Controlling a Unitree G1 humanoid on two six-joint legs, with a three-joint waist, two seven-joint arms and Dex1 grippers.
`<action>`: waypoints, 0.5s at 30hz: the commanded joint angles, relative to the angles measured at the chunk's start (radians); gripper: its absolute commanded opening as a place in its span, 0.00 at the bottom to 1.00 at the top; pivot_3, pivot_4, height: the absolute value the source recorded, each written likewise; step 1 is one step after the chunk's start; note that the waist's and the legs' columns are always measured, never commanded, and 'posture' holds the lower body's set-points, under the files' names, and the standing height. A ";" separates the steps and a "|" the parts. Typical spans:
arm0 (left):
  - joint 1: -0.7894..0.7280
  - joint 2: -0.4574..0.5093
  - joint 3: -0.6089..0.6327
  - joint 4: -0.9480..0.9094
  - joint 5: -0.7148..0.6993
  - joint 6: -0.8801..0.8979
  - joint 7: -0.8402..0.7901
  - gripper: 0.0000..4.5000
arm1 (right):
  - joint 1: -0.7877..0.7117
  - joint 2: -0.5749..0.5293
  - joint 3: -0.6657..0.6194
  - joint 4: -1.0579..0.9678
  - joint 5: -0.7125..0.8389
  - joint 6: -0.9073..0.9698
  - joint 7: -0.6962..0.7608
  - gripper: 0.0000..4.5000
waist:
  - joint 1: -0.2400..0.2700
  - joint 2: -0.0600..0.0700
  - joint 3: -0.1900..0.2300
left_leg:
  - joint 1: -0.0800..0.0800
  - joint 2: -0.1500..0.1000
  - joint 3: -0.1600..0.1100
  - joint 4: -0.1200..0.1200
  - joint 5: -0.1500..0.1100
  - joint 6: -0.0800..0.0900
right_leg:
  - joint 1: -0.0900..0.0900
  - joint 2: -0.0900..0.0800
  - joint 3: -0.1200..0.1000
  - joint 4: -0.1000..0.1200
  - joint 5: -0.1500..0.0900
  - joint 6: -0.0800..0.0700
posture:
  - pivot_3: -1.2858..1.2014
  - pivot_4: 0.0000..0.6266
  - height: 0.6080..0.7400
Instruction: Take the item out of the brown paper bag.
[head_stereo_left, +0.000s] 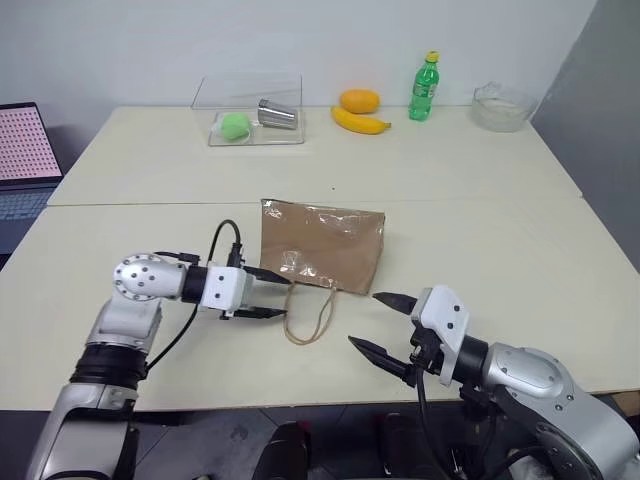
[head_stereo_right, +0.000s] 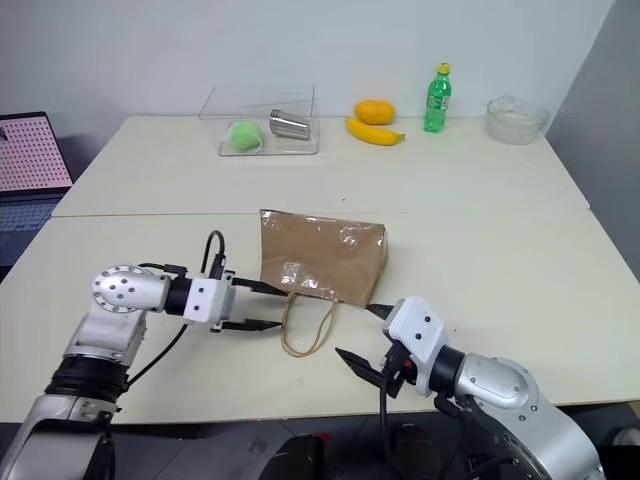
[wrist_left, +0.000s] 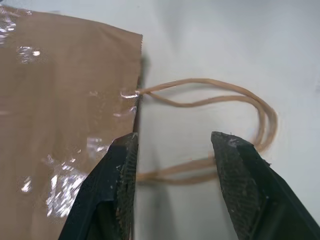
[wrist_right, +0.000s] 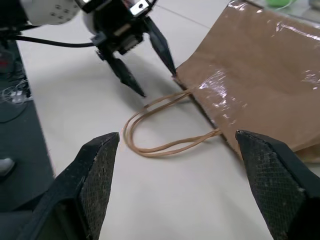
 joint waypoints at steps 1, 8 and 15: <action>-0.033 0.002 -0.024 0.098 0.009 -0.135 -0.006 0.54 | -0.007 -0.019 -0.017 -0.038 0.051 0.034 0.013 0.87 | -0.004 0.000 0.000 | 0.000 0.000 0.000 0.000 0.000 0.000 | 0.000 0.000 0.000 0.000 0.000 0.000 | 0.52 0.24 1.00; -0.124 0.020 -0.009 0.240 -0.072 -0.172 -0.062 0.54 | 0.008 -0.048 -0.065 -0.066 0.108 0.073 0.000 0.87 | -0.004 0.000 0.000 | -0.001 0.000 -0.001 0.001 0.000 0.000 | 0.000 0.000 -0.001 0.000 0.000 0.000 | 0.52 0.24 1.00; -0.168 0.035 -0.041 0.366 -0.018 -0.309 -0.079 0.54 | -0.008 -0.056 -0.068 -0.055 0.136 0.086 -0.002 0.87 | -0.006 0.000 0.000 | 0.000 0.000 -0.001 0.001 0.000 0.000 | 0.000 0.001 -0.001 0.001 0.000 0.000 | 0.52 0.24 1.00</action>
